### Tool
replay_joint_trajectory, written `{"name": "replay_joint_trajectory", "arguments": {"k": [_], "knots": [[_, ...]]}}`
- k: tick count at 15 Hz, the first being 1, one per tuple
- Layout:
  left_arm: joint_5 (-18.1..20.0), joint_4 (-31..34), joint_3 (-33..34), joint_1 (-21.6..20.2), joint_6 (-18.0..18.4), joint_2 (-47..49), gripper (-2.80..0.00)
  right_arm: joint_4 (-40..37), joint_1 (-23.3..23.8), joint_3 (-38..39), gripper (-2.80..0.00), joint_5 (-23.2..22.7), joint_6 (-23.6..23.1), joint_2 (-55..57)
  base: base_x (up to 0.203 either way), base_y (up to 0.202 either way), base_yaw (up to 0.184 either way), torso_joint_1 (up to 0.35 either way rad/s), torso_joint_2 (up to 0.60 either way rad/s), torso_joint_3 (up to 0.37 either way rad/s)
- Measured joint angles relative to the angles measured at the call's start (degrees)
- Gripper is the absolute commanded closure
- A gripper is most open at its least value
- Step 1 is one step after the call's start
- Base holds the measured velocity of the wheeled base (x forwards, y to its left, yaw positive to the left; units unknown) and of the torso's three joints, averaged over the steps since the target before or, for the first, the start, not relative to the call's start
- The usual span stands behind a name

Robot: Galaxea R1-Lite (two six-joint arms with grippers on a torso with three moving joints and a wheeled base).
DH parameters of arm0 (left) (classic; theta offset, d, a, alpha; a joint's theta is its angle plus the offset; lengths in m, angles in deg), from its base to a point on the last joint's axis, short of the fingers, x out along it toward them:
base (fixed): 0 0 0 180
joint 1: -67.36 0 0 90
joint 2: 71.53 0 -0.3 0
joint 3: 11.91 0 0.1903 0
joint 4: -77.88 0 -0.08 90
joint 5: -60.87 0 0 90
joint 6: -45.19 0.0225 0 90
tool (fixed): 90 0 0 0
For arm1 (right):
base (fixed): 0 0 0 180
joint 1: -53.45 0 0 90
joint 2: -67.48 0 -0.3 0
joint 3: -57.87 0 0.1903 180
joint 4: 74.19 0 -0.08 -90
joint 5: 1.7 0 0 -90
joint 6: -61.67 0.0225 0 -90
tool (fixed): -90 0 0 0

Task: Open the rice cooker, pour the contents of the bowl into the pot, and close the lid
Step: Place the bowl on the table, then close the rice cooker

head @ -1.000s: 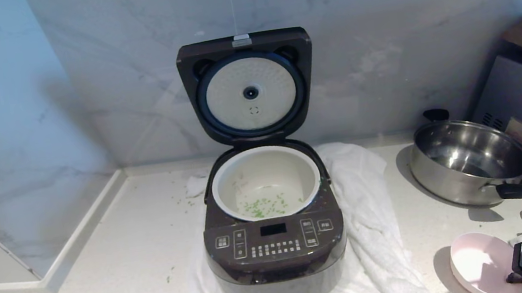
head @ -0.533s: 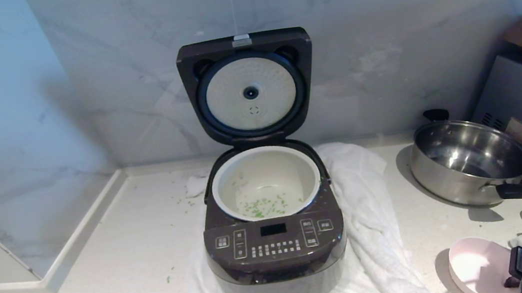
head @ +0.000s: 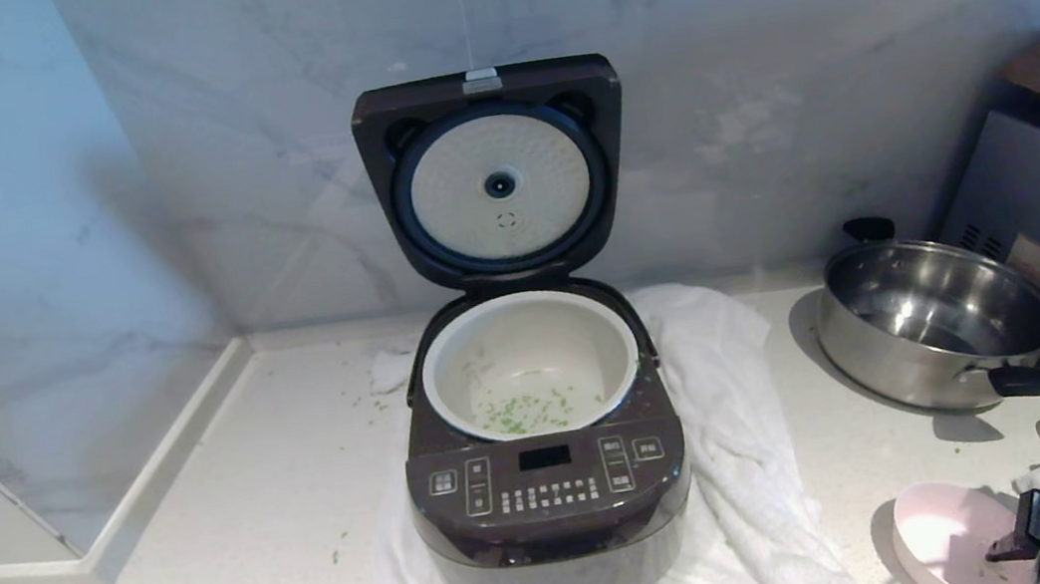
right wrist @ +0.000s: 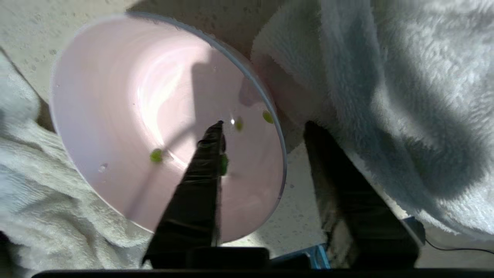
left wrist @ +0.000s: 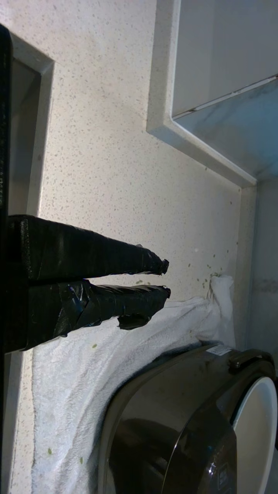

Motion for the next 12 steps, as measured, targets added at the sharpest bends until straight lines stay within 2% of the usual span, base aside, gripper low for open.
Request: {"name": "replay_joint_trajectory", "arguments": {"k": [4, 6, 9, 10, 12], "knots": [[0.0, 0.0, 0.0, 0.0, 0.0, 0.0, 0.0, -4.9, 0.8, -2.6, -2.8, -1.7, 0.5, -5.5, 0.0, 0.0, 0.0, 0.0, 0.0, 0.0], [0.0, 0.0, 0.0, 0.0, 0.0, 0.0, 0.0, -14.6, 0.0, -9.6, -2.8, -2.2, 0.5, -12.1, 0.0, 0.0, 0.0, 0.0, 0.0, 0.0], [0.0, 0.0, 0.0, 0.0, 0.0, 0.0, 0.0, -34.5, -2.0, -26.2, -2.8, -4.5, 0.6, -21.6, 0.0, 0.0, 0.0, 0.0, 0.0, 0.0], [0.0, 0.0, 0.0, 0.0, 0.0, 0.0, 0.0, -40.8, -3.1, -30.5, 0.0, -5.2, 0.7, -24.1, 0.0, 0.0, 0.0, 0.0, 0.0, 0.0], [0.0, 0.0, 0.0, 0.0, 0.0, 0.0, 0.0, -48.9, -5.2, -34.5, 0.0, -5.2, 0.7, -27.4, 0.0, 0.0, 0.0, 0.0, 0.0, 0.0]]}}
